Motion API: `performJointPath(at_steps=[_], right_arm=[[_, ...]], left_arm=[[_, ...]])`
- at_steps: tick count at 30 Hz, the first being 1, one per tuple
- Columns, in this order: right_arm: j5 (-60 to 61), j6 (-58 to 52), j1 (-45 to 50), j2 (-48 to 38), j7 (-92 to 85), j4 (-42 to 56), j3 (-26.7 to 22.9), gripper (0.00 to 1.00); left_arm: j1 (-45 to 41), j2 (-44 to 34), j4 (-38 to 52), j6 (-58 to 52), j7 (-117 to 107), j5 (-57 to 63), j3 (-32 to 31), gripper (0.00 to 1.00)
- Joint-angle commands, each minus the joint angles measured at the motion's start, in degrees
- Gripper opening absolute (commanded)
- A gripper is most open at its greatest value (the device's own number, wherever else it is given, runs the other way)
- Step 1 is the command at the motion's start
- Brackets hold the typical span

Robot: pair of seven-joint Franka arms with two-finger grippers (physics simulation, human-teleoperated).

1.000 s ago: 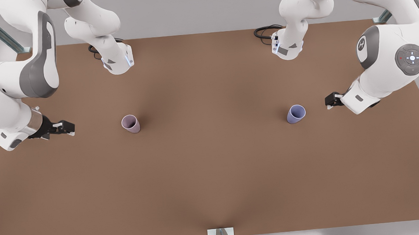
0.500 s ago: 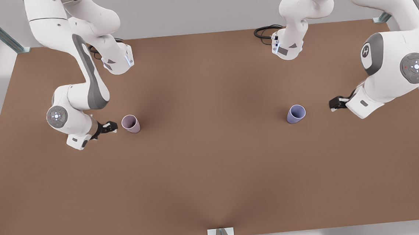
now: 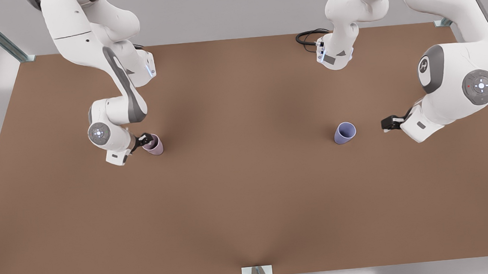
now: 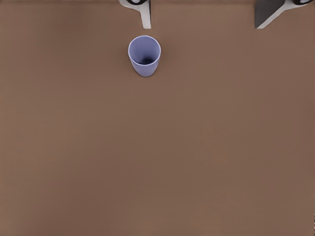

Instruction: Stack the cups, with the pink cup at the bottom and the purple cup at the top

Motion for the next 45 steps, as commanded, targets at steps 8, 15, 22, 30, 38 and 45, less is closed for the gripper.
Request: performJointPath(at_steps=[8, 15, 22, 30, 38, 45], right_arm=[[0.0, 1.5, 0.2, 2.3, -1.9, -0.4, 0.0, 1.00], [0.1, 2.7, 0.2, 4.2, -1.8, -0.1, 0.2, 0.45], [1.4, 4.7, 1.0, 4.7, -1.7, -0.2, 0.3, 0.21], [1.4, 4.5, 1.2, 4.6, -1.7, 0.1, 0.4, 0.21], [2.3, 4.7, 1.2, 4.5, -1.7, 0.5, 0.5, 0.21], [3.7, 3.9, 3.5, 3.5, 5.0, 4.4, 4.5, 0.21]], left_arm=[[0.1, -0.1, -1.7, 1.3, 0.1, 0.0, 0.2, 1.00], [0.1, 0.0, -1.9, 1.3, 0.1, 0.0, 0.2, 1.00], [0.1, 0.1, -1.9, 1.3, 0.1, 0.0, 0.2, 1.00], [0.1, 0.1, -2.0, 1.4, 0.1, 0.0, 0.2, 1.00], [0.1, 0.1, -1.9, 1.4, 0.1, 0.0, 0.3, 1.00], [0.0, -5.1, -11.1, 7.3, 0.1, -1.7, 2.4, 1.00]])
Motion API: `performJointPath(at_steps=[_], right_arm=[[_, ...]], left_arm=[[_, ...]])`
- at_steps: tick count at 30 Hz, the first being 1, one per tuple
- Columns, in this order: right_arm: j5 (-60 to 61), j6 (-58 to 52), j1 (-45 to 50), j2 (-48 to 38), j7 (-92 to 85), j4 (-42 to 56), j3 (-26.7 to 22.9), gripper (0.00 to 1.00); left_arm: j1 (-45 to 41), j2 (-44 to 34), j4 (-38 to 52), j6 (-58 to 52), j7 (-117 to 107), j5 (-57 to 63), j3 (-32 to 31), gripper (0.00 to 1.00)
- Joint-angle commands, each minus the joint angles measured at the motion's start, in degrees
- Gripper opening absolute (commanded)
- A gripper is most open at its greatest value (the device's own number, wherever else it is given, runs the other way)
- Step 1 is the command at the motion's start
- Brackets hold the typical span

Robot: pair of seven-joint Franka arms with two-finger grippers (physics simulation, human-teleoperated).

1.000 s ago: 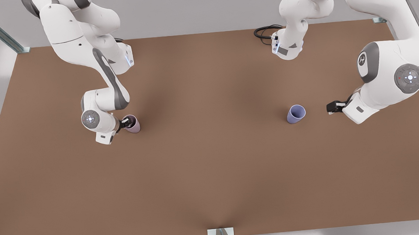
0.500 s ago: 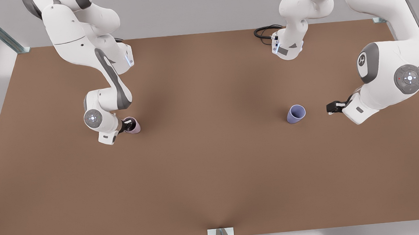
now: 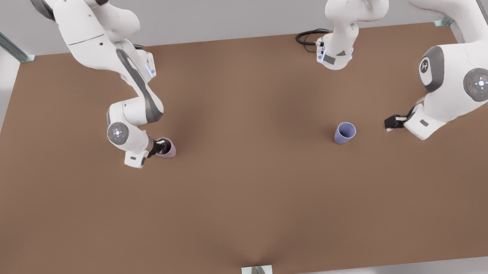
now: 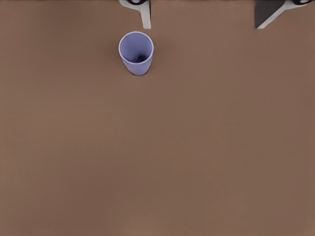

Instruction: Stack the cups, with the pink cup at the bottom and the purple cup at the top

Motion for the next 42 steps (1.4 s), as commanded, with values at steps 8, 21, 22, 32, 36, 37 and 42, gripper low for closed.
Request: performJointPath(at_steps=[8, 21, 22, 32, 36, 37, 42], right_arm=[[2.2, -1.4, 11.5, 6.0, 19.4, 11.9, 0.7, 0.21], [2.2, -6.3, 27.2, 27.0, 49.1, 41.0, 0.4, 0.21], [2.3, -6.4, 27.3, 27.0, 49.2, 40.9, 0.4, 0.22], [2.1, -5.5, 28.0, 28.2, 51.6, 40.9, 0.3, 0.55], [2.2, -5.5, 28.0, 28.0, 51.6, 41.0, 0.2, 0.57], [2.1, -5.5, 28.0, 27.8, 51.5, 41.0, 0.2, 0.61], [1.9, -5.5, 28.0, 26.9, 51.1, 41.0, 0.1, 0.85]], left_arm=[[-1.8, -7.1, -28.7, 23.5, 0.6, -1.2, -0.7, 1.00], [-1.8, -1.4, -36.9, 33.6, 0.7, -1.2, -0.6, 1.00], [-1.8, -1.1, -36.9, 33.7, 0.7, -1.2, -0.6, 1.00], [-1.8, 4.7, -39.7, 39.8, 0.7, -4.0, -0.1, 0.83], [-1.8, 5.0, -39.7, 39.6, 0.7, -4.9, -0.1, 0.27], [-1.8, 5.0, -39.7, 39.5, 0.6, -4.9, -0.1, 0.21], [-1.8, 5.0, -39.6, 39.0, 0.6, -4.9, -0.1, 0.21]])
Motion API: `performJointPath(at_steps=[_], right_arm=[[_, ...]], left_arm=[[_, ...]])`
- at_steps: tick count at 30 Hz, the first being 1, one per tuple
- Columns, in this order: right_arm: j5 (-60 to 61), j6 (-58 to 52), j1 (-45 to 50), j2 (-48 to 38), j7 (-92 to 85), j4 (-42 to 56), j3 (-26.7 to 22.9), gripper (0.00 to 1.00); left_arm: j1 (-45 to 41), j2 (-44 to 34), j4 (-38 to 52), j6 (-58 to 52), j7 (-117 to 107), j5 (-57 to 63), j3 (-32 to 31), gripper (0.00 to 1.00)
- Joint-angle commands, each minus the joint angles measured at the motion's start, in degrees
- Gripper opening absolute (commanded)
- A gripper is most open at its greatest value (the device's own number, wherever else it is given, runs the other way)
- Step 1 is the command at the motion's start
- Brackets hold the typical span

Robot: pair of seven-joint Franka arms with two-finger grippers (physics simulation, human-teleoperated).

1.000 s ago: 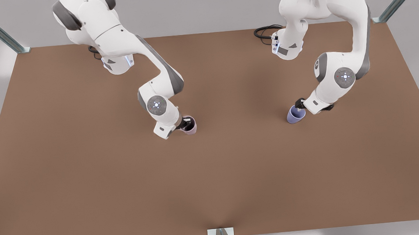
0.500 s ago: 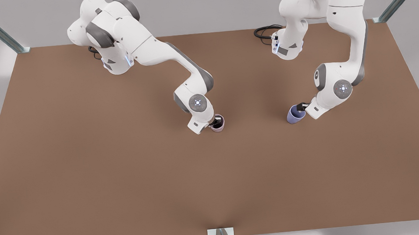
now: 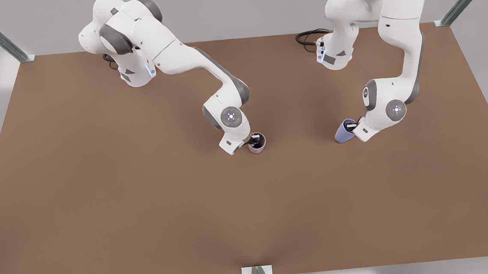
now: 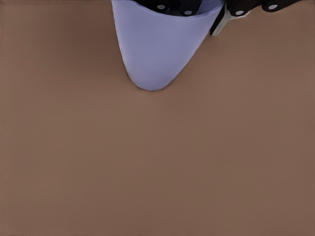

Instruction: Stack the cups, with the pink cup at the bottom and the purple cup at the top

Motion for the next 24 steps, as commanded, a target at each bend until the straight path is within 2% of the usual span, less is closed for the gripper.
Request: performJointPath(at_steps=[1, 8, 9, 12, 13, 15, 17, 20, 21, 24], right_arm=[[0.0, 0.0, 0.0, -0.1, -0.1, 0.0, 0.0, 0.85], [-0.1, -0.8, -0.9, -3.3, -0.6, -0.6, -0.5, 0.85], [-0.1, -1.0, -2.4, -4.3, -1.6, -0.8, -0.6, 0.85], [-0.3, -10.5, -11.2, -11.1, -16.9, -2.0, -3.2, 0.85], [-0.3, -15.6, -17.5, -14.3, -25.7, -2.2, -4.1, 0.87], [-3.5, -19.1, -28.1, -22.3, -36.0, -5.7, -4.1, 1.00], [-4.3, -27.4, -37.2, -28.6, -36.8, -6.3, -4.1, 1.00], [-10.3, -31.6, -40.3, -35.0, -38.4, -5.4, -4.4, 1.00], [-9.8, -34.9, -40.3, -35.2, -38.6, -3.2, -7.0, 1.00], [-9.8, -36.4, -40.3, -35.9, -39.6, -2.2, -7.2, 1.00]], left_arm=[[0.0, 0.0, 0.0, 0.0, 0.0, -0.1, 0.0, 0.21], [0.0, -2.1, 0.6, -3.2, -0.4, -0.2, 0.0, 0.21], [0.0, -2.8, 1.6, -4.7, -0.6, -0.2, 0.0, 0.21], [0.0, -5.9, 3.8, -7.7, -2.9, -0.2, -0.3, 0.21], [0.0, -6.7, 4.8, -9.5, -5.3, -0.2, -1.6, 0.21], [-0.1, -6.9, 6.9, -10.8, -9.9, -0.2, -4.7, 0.21], [-0.3, -6.2, 10.4, -13.1, -14.5, -0.2, -8.1, 0.21], [-1.3, -3.9, 17.0, -17.5, -24.6, -0.4, -13.5, 0.21], [-1.3, -3.0, 18.3, -18.2, -27.7, -0.6, -15.5, 0.21], [-1.3, -1.9, 20.0, -18.2, -34.7, -3.4, -20.5, 0.21]])
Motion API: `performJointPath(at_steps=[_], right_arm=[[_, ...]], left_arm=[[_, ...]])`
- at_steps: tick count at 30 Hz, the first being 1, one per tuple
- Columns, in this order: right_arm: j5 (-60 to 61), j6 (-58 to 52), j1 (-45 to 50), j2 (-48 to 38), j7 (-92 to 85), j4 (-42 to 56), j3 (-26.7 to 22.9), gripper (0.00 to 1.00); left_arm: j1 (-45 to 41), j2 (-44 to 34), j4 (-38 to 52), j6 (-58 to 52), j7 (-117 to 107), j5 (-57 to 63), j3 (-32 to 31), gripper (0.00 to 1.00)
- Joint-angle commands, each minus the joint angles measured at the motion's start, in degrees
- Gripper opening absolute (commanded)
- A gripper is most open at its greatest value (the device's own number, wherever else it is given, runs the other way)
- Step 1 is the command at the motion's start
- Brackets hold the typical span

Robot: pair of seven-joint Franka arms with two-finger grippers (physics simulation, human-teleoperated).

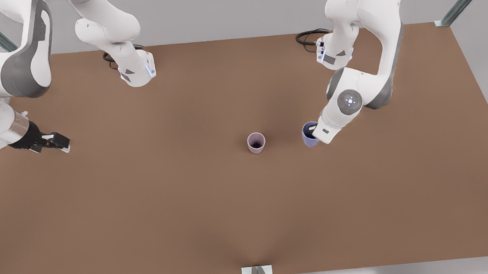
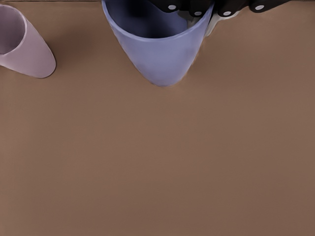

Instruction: Stack the cups, with the pink cup at the bottom and the purple cup at the top

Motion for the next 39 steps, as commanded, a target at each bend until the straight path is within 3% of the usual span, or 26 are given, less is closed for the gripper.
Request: performJointPath(at_steps=[1, 3, 11, 36, 38, 39], right_arm=[[0.0, 0.1, 1.6, 0.1, -0.2, 0.0, 0.0, 1.00], [-0.3, 0.7, -3.0, 0.5, -1.1, 0.0, 3.5, 1.00], [0.2, 1.5, -2.9, 4.3, -0.4, 4.3, 3.8, 1.00], [-0.1, 2.2, -2.8, 5.0, -0.2, 5.9, 3.7, 1.00], [-0.1, 2.2, -2.9, 5.0, -0.2, 6.6, 3.7, 1.00], [-0.1, 2.2, -2.9, 5.1, -0.2, 7.1, 3.7, 1.00]], left_arm=[[0.1, 0.2, 0.1, 0.1, -0.4, -5.9, -0.4, 0.21], [-1.7, 0.8, 2.1, 0.1, -5.1, -8.3, -2.2, 0.21], [-12.4, 9.8, 13.9, 0.9, -18.8, -10.6, -2.2, 0.21], [-13.5, 14.6, 14.4, 3.8, -18.9, -9.6, -1.9, 0.21], [-13.5, 14.7, 14.4, 3.8, -18.2, -8.9, -1.9, 0.85], [-13.5, 14.7, 14.4, 3.8, -18.2, -8.2, -1.8, 0.93]])
